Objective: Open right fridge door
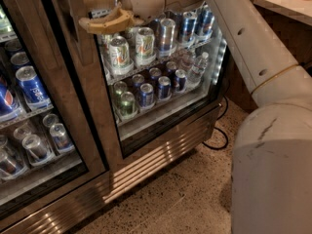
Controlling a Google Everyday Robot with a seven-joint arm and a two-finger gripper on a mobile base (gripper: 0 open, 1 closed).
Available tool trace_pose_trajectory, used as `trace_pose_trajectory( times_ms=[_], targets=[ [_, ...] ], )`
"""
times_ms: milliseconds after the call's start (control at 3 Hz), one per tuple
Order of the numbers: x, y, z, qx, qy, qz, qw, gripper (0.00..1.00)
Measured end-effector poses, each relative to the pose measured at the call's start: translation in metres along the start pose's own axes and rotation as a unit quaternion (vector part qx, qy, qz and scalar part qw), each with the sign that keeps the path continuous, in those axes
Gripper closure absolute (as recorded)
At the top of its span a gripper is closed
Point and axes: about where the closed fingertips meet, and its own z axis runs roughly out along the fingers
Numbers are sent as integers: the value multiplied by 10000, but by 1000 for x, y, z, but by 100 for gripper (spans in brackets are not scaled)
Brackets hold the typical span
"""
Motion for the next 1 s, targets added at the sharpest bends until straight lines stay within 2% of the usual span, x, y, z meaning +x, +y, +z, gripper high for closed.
trace_pose_trajectory(
  times_ms=[1000],
  targets=[
    [-6, 6, 1, 96, 27, 49, 9999, 100]
  ],
)
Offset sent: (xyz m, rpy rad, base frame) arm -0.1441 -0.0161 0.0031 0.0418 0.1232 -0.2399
